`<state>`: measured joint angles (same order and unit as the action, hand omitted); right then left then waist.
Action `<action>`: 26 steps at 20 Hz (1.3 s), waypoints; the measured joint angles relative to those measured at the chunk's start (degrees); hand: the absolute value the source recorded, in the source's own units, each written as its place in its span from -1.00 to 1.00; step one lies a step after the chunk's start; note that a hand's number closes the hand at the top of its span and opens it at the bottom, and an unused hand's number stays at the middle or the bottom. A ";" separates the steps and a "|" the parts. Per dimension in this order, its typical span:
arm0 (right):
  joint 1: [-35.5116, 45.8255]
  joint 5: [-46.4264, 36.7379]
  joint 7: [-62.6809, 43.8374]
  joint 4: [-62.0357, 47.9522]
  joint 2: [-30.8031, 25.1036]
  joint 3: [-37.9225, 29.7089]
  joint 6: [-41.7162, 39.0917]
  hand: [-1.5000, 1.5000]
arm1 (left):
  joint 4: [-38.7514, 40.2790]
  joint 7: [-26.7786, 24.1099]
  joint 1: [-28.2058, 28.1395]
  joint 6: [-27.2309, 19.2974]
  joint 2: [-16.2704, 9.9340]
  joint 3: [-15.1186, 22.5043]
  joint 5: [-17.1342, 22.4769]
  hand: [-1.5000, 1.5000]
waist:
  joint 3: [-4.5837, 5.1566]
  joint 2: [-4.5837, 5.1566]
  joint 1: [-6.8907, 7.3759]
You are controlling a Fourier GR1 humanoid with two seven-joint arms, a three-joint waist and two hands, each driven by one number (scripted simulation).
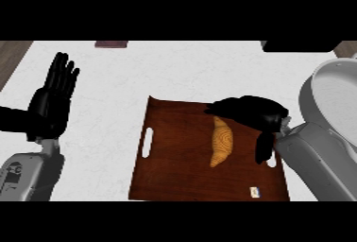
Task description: Pick the croissant from the tray and place it in the pot
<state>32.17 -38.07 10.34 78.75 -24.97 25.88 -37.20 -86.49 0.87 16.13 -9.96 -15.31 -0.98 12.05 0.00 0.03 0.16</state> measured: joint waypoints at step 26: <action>-3.20 -21.50 7.25 -16.30 13.71 -2.13 12.06 -1.00 | -2.68 2.35 -0.84 2.85 2.88 -3.02 -3.57 0.00 | 0.11 -0.11 0.13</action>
<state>28.97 -59.57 17.59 62.45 -11.26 23.75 -25.13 -89.17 3.22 15.29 -7.11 -12.43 -4.00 8.49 0.11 -0.08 0.28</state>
